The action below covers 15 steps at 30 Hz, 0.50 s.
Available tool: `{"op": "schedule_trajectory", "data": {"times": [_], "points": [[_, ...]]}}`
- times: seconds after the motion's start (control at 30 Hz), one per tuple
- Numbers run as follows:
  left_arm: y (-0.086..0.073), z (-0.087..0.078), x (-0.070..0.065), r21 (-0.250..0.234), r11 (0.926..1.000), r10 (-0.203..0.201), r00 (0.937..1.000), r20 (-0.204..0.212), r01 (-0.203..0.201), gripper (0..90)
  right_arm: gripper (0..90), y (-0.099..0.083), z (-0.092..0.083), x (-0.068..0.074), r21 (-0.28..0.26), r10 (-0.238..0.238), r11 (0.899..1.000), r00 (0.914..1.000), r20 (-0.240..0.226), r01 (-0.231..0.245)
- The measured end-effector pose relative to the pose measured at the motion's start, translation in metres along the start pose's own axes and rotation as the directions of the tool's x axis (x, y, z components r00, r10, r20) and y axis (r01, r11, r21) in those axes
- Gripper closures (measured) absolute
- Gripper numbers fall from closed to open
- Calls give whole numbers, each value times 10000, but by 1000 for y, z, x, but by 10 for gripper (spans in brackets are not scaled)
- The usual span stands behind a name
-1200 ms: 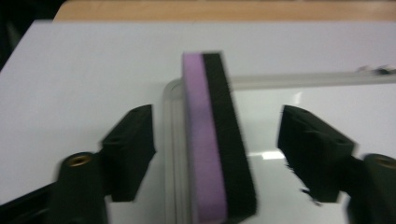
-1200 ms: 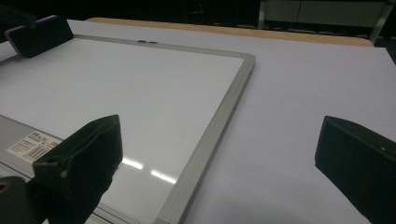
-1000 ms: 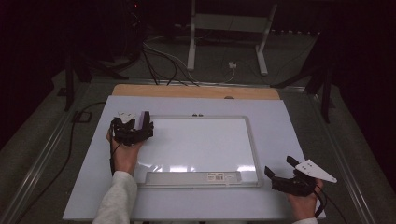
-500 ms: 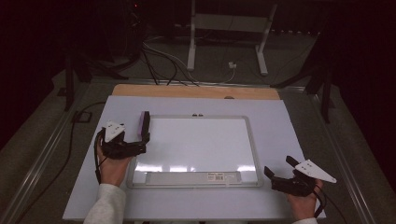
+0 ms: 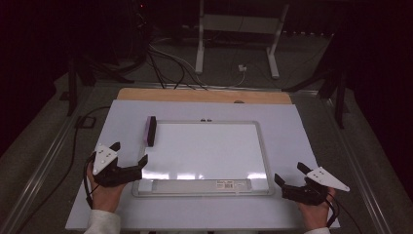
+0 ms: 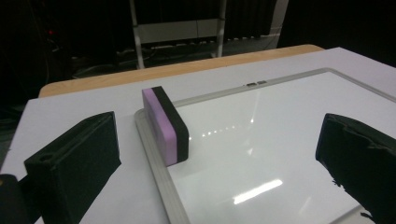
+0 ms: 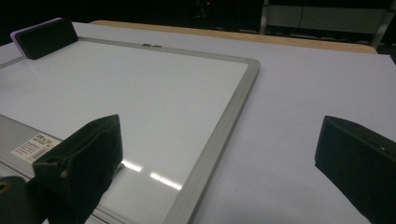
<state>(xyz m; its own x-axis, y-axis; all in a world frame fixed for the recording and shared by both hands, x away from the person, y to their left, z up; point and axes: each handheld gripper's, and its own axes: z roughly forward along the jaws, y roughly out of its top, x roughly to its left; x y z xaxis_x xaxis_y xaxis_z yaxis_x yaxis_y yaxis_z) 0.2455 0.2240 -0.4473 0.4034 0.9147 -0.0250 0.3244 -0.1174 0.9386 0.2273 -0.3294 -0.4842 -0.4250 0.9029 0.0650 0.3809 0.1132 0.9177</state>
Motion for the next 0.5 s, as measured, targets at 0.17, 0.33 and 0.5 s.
{"op": "schedule_trajectory", "data": {"times": [0.17, 0.33, 0.5], "points": [[-13, -7, 2, -114, 9999, -54, 9999, -142, 52, 5, 11, 0, 0, -1, -66, 5, 10000, 10000, 7, -5], [-23, -10, 7, -22, 10000, -24, 9996, -283, 24, 5, 11, 1, 0, -1, -179, 25, 9998, 10000, 27, -25], [-31, -16, 11, -85, 10000, -33, 9990, -447, 29, 5, 11, 1, -1, -2, -236, 71, 9997, 10000, 20, -71]]}}
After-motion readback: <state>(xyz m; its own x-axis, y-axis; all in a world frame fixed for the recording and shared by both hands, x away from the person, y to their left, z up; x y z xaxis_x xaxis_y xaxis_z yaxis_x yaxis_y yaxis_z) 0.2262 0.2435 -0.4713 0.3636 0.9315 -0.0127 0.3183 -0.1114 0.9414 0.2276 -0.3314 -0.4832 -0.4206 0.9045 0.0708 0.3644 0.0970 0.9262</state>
